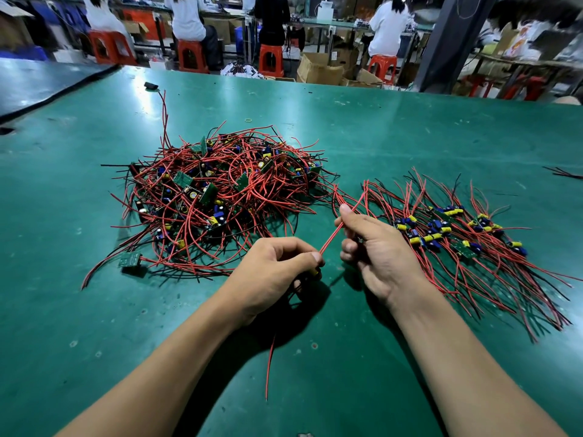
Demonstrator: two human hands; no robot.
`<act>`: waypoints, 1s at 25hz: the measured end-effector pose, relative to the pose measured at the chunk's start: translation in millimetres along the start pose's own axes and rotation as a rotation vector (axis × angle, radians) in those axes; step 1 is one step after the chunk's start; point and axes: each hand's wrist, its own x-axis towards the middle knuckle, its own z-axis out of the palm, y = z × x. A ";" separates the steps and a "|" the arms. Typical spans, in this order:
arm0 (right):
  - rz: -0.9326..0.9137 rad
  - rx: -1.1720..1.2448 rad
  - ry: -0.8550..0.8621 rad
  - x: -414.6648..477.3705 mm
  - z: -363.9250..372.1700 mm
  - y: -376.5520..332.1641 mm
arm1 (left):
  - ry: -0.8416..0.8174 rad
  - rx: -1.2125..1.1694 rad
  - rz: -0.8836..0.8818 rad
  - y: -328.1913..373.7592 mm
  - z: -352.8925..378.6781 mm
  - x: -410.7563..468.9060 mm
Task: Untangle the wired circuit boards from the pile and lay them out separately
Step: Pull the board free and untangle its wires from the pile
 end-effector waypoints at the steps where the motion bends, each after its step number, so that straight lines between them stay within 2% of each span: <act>1: 0.019 0.035 0.009 1.1 -1.3 -0.8 | 0.003 -0.002 0.001 -0.1 0.0 -0.1; 6: 0.108 0.109 0.016 2.3 -0.1 -4.7 | 0.009 0.000 0.007 -1.2 -0.1 0.3; 14: 0.049 0.296 0.136 5.8 -8.6 -18.5 | 0.013 0.031 0.004 -5.4 -1.8 2.9; 17: 0.030 0.331 0.137 5.7 -9.9 -18.1 | 0.067 0.012 -0.002 -7.6 -4.6 4.0; 22: -0.040 0.141 0.082 2.7 -8.9 -16.8 | 0.193 -0.211 -0.037 -2.1 -4.5 5.0; 25: -0.045 0.000 0.007 -0.9 -4.2 -10.0 | 0.172 -0.421 -0.095 7.0 -5.1 5.0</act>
